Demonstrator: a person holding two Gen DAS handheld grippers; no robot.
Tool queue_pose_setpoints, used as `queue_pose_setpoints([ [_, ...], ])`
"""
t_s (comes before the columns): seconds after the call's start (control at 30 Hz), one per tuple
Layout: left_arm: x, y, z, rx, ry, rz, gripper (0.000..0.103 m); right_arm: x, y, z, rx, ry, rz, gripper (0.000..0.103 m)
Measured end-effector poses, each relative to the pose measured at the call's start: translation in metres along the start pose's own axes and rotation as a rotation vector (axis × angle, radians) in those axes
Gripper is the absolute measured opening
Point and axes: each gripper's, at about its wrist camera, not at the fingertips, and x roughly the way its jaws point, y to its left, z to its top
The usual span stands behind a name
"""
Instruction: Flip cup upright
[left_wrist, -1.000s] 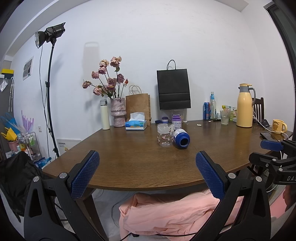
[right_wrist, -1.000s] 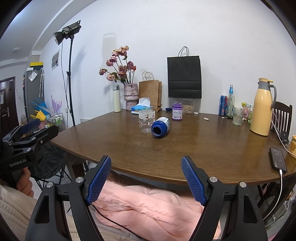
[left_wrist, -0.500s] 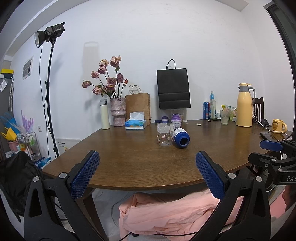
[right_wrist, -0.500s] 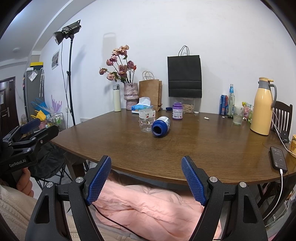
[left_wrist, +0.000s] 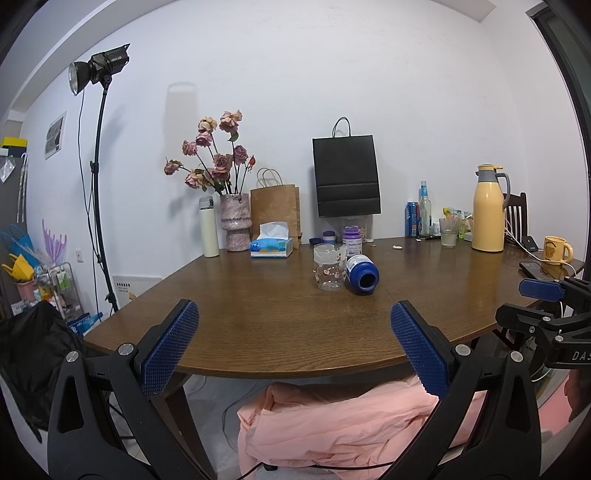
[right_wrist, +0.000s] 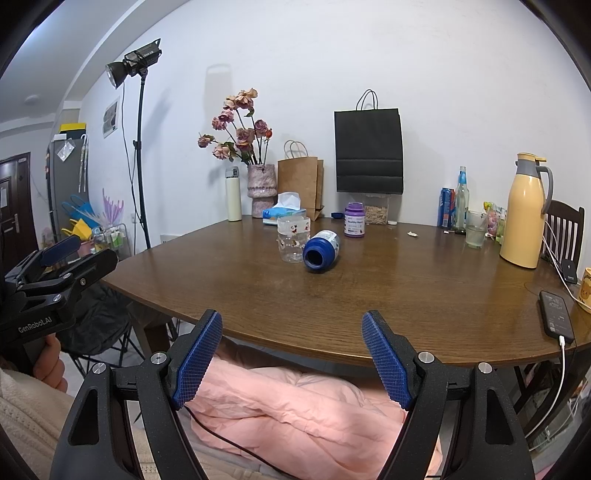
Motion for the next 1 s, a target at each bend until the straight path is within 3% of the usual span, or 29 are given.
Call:
queue_pose_setpoints([
  [1.0,-0.0006,-0.0025,-0.0044,0.001,-0.004,0.008,0.103,0.0004,0.0004,-0.0023,0.002,0.001,-0.004,0.083],
])
